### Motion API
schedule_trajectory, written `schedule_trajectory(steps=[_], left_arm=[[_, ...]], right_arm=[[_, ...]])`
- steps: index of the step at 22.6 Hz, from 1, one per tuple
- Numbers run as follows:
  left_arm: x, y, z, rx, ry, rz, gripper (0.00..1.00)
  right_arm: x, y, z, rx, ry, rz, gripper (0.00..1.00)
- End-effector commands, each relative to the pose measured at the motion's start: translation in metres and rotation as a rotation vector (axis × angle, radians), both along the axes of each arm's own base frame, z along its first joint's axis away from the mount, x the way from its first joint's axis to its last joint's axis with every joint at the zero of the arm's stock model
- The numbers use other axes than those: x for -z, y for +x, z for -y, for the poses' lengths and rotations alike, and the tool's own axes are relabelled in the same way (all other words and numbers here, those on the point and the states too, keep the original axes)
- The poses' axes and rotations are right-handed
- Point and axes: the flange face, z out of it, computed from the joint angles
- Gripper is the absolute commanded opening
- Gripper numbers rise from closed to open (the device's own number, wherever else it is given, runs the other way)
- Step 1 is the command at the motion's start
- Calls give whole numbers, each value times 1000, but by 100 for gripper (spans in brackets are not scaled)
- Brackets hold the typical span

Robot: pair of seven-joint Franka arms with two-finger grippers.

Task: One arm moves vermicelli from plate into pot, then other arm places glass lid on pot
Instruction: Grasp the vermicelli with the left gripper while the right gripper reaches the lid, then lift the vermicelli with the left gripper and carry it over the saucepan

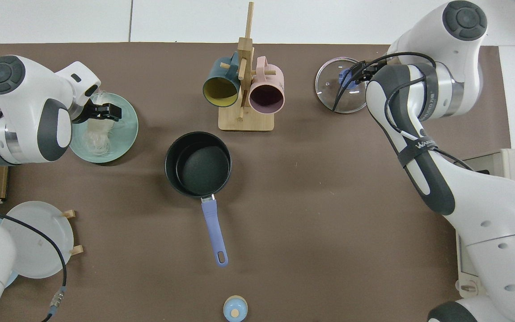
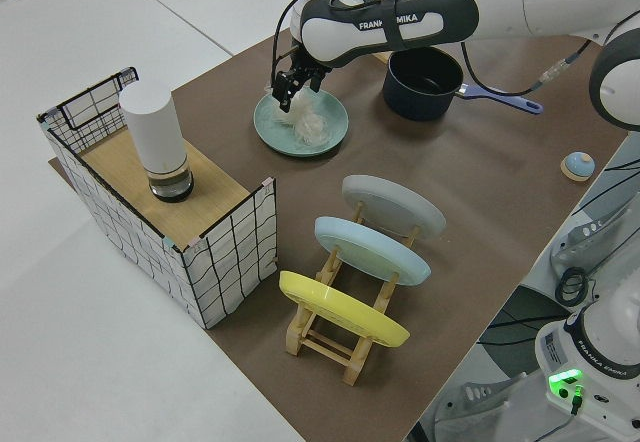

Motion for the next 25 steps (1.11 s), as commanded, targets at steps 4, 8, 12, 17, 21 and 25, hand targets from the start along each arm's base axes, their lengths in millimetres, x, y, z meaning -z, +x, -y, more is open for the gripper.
schedule_trajectory(steps=[4,8,12,17,21,25], left_arm=[[23,-11,9,9,-8,22,100],[45,-15,5,16,-1,25,100],[54,-14,2,23,1,37,51],[49,-12,1,21,3,37,0],[25,-7,0,36,26,18,0],[-8,-4,3,48,31,2,0]], right_arm=[[48,23,-28,-5,25,69,99],[55,25,-37,3,31,83,99],[53,27,-34,4,31,105,99],[55,27,-35,7,32,117,99],[57,26,-37,22,37,114,99],[66,24,-38,32,38,97,99]])
